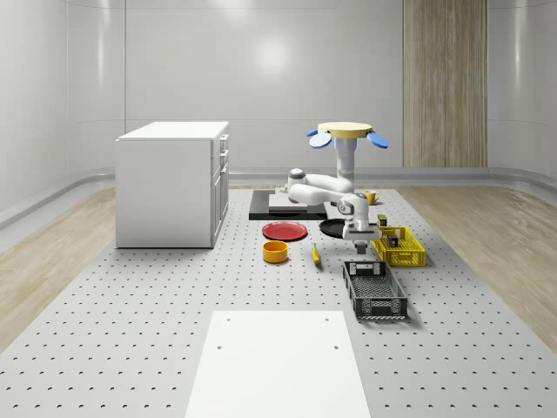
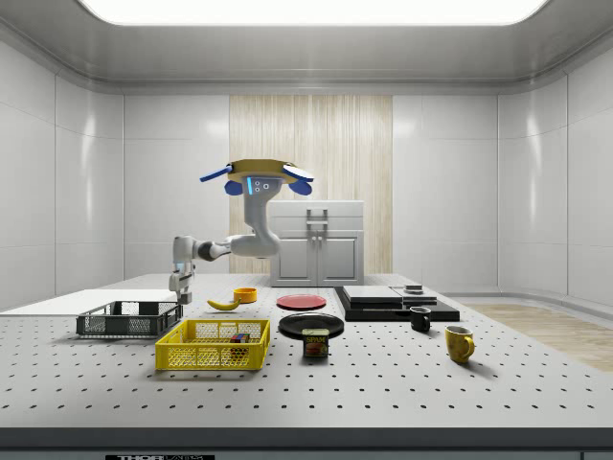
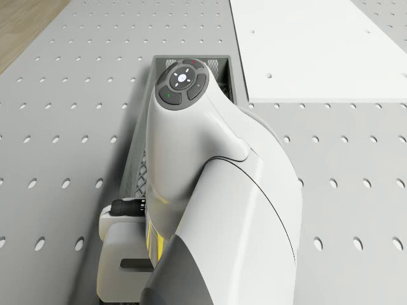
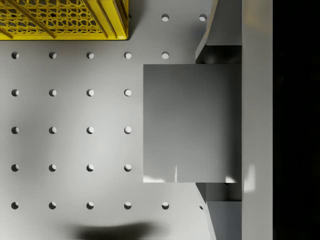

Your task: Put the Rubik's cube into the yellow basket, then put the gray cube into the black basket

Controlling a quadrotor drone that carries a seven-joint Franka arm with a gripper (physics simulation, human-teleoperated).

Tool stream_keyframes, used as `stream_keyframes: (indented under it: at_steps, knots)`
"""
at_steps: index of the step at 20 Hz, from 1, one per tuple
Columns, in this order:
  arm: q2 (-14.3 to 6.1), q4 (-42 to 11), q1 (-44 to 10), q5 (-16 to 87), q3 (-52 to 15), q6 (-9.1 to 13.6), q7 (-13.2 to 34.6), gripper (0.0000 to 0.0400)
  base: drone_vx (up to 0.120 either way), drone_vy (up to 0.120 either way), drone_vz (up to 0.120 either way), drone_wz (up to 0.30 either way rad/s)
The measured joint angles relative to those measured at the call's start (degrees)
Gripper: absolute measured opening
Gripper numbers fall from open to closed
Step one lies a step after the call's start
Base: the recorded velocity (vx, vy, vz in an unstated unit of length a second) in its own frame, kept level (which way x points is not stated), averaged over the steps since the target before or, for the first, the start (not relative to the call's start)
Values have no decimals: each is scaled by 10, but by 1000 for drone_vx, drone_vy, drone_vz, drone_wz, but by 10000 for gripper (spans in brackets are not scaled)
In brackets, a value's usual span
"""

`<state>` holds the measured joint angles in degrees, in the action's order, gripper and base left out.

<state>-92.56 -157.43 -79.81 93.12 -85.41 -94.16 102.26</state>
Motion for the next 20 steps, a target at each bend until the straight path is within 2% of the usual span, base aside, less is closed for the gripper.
stream_keyframes:
  at_steps: [18, 20]
  knots:
    - [-1, 0, 0, 0, 0, -1, 0, 250, 120, 0, 0, 0]
    - [-1, 0, 0, 0, 0, -1, 0, 250, 120, 0, -120, 0]
